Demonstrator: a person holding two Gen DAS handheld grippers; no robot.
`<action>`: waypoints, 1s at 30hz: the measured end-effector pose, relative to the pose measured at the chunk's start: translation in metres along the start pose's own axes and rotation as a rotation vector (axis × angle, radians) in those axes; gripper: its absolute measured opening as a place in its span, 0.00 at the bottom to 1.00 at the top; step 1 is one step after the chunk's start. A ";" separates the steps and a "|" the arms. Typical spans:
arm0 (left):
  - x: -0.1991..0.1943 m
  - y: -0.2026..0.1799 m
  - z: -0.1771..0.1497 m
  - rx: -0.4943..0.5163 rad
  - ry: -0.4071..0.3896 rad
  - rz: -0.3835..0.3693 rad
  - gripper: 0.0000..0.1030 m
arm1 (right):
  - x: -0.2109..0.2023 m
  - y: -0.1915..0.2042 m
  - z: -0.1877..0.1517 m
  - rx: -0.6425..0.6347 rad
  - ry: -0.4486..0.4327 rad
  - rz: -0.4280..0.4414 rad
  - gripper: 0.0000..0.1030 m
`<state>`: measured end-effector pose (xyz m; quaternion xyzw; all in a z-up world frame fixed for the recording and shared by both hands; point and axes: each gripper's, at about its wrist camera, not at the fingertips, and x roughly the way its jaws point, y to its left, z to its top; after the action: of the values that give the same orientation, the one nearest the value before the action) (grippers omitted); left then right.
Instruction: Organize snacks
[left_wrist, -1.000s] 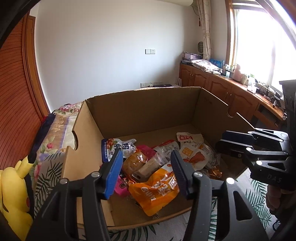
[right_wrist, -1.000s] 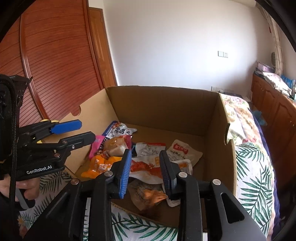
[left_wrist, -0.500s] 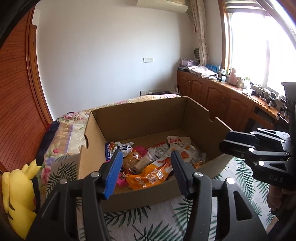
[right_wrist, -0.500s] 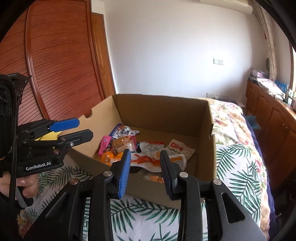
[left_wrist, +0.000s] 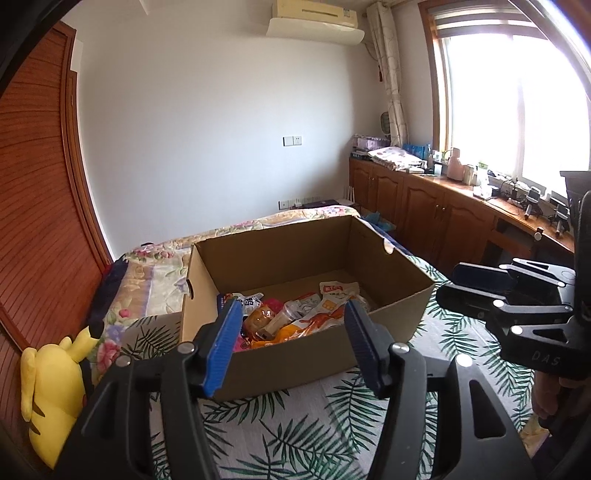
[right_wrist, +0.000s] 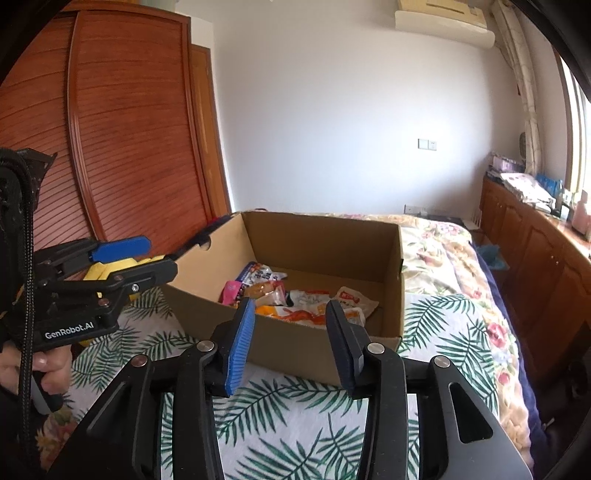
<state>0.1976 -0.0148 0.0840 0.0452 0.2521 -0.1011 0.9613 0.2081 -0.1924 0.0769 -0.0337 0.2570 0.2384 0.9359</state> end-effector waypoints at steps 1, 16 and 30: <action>-0.004 -0.001 -0.001 0.001 -0.003 -0.001 0.58 | -0.004 0.002 -0.002 0.001 -0.003 -0.003 0.40; -0.040 -0.018 -0.035 0.005 -0.006 0.003 0.63 | -0.033 0.013 -0.034 0.030 -0.003 -0.028 0.46; -0.072 -0.023 -0.069 -0.088 -0.043 0.042 0.75 | -0.068 0.024 -0.058 0.040 -0.037 -0.124 0.71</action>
<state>0.0986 -0.0152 0.0585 0.0061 0.2347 -0.0706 0.9695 0.1192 -0.2114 0.0622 -0.0264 0.2419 0.1753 0.9540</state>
